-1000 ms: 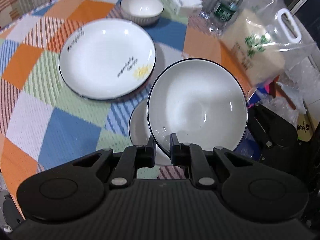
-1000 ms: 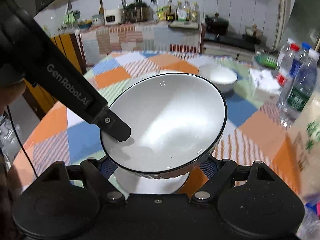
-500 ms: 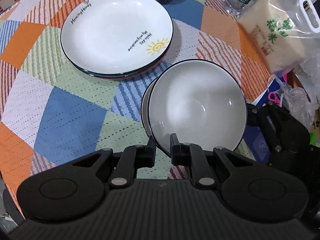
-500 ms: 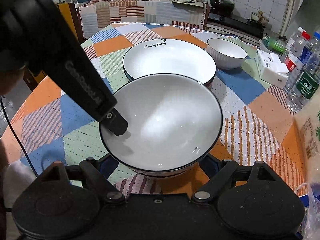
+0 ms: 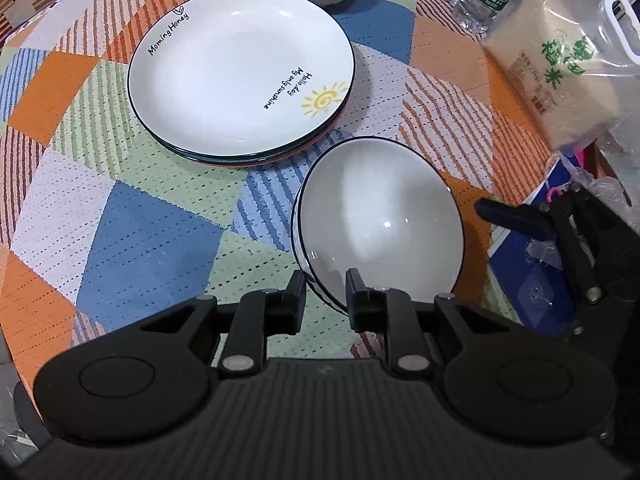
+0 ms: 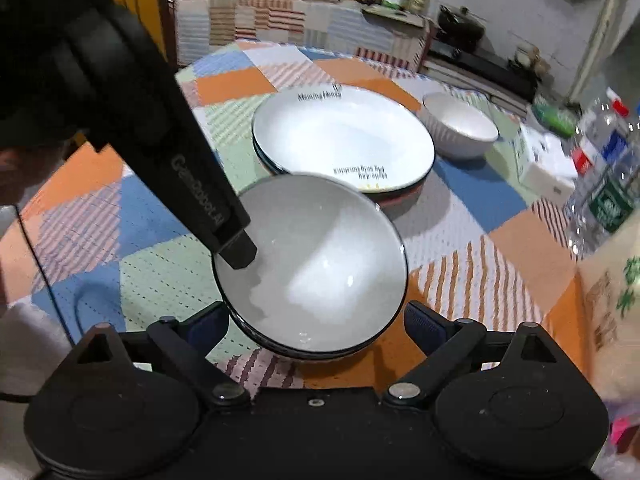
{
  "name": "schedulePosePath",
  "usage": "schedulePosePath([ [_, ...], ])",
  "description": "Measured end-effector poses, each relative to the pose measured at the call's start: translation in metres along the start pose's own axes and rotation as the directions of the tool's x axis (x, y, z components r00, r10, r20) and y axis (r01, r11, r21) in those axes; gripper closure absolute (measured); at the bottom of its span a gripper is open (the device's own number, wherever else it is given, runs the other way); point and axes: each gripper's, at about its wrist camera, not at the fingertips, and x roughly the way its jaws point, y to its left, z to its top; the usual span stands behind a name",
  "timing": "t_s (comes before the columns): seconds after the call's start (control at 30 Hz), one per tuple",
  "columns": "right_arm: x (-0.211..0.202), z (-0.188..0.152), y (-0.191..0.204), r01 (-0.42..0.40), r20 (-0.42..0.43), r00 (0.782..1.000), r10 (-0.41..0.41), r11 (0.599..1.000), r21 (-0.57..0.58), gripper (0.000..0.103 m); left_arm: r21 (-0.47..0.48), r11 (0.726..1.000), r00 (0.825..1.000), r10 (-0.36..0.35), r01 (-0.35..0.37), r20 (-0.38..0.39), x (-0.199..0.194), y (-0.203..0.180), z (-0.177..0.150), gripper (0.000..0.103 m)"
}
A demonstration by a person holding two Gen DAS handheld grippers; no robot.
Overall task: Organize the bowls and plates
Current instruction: 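Reach the left tool to the third white bowl by the tissue box, grasp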
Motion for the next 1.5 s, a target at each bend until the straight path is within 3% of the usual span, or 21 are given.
schedulePosePath([
  [0.13, -0.016, 0.007, -0.012, -0.052, 0.047, 0.998, 0.051, 0.999, 0.011, 0.007, -0.018, 0.999, 0.999, -0.028, 0.028, 0.015, -0.012, 0.003, 0.002, 0.079],
  [0.33, -0.026, 0.021, -0.030, -0.037, 0.088, 0.996, 0.034, 0.999, 0.028, 0.007, -0.026, 0.999, 0.998, -0.037, 0.038, 0.045, -0.032, 0.007, 0.008, 0.074],
  [0.63, 0.002, 0.040, -0.078, 0.063, 0.136, 0.987, -0.088, 0.982, 0.176, 0.007, 0.009, 1.000, 0.985, 0.021, -0.023, 0.170, -0.058, 0.022, 0.044, 0.074],
  [0.83, 0.023, 0.056, -0.118, -0.016, 0.165, 0.986, -0.038, 0.949, 0.315, 0.007, 0.033, 0.997, 0.971, 0.061, -0.071, 0.233, -0.057, 0.039, 0.080, 0.074],
  [0.87, 0.027, 0.057, -0.122, -0.004, 0.162, 0.986, -0.050, 0.948, 0.318, 0.007, 0.039, 0.997, 0.970, 0.060, -0.071, 0.237, -0.055, 0.041, 0.087, 0.072],
  [0.93, 0.033, 0.062, -0.129, 0.024, 0.170, 0.982, -0.078, 0.953, 0.302, 0.007, 0.051, 0.996, 0.968, 0.058, -0.073, 0.242, -0.051, 0.045, 0.101, 0.057],
  [1.17, 0.055, 0.100, -0.177, -0.057, 0.167, 0.986, -0.005, 0.930, 0.362, 0.015, 0.104, 0.992, 0.960, 0.043, -0.075, 0.276, -0.031, 0.051, 0.155, 0.047],
  [1.27, 0.077, 0.118, -0.202, -0.098, 0.125, 0.991, 0.047, 0.890, 0.445, 0.020, 0.078, 0.996, 0.961, 0.008, -0.031, 0.278, -0.015, 0.057, 0.183, 0.038],
  [1.37, 0.105, 0.131, -0.229, -0.128, 0.071, 0.992, 0.106, 0.812, 0.569, 0.033, 0.032, 0.999, 0.957, -0.006, -0.004, 0.289, 0.003, 0.065, 0.207, 0.038],
  [1.5, 0.145, 0.134, -0.257, -0.123, 0.018, 0.988, 0.156, 0.697, 0.706, 0.035, -0.029, 1.000, 0.949, 0.002, 0.007, 0.314, 0.030, 0.076, 0.235, 0.038],
])
